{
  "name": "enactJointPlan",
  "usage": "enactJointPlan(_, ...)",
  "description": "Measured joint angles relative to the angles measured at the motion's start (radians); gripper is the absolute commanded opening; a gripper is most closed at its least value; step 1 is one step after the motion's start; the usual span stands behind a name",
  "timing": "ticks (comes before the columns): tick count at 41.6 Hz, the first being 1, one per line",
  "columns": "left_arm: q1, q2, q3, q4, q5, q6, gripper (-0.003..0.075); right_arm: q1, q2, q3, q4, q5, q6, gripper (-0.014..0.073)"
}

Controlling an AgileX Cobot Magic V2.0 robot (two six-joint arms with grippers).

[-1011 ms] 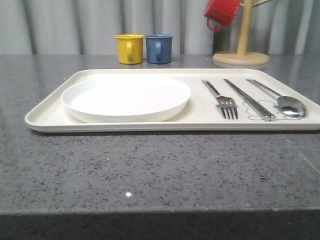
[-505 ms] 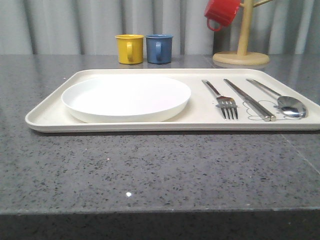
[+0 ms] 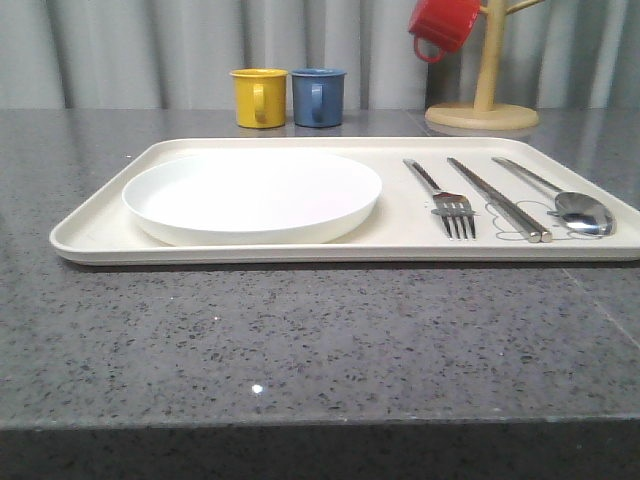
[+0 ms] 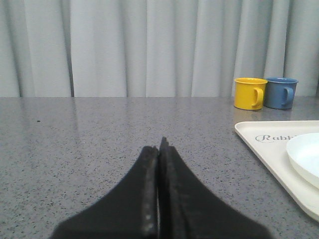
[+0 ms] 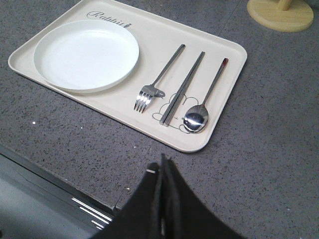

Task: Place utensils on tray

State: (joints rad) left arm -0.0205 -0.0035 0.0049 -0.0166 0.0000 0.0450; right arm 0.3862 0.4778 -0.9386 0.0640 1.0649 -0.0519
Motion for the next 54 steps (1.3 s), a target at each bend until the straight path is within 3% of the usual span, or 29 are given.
enactJointPlan(32, 0.0, 0.0, 0.0, 0.002, 0.0, 0.0, -0.002, -0.02, -0.022, 0.041, -0.007, -0.026, 0.0, -0.0067)
enactJointPlan(36, 0.0, 0.0, 0.0, 0.002, 0.0, 0.0, -0.002, -0.094, -0.079, 0.122, -0.018, -0.112, 0.0, -0.0067)
enactJointPlan(46, 0.0, 0.0, 0.0, 0.002, 0.0, 0.0, -0.002, -0.293, -0.28, 0.505, -0.022, -0.543, 0.0, -0.0067)
enactJointPlan(54, 0.0, 0.0, 0.0, 0.002, 0.0, 0.0, -0.002, -0.355, -0.427, 0.793, -0.022, -0.802, 0.0, -0.0067)
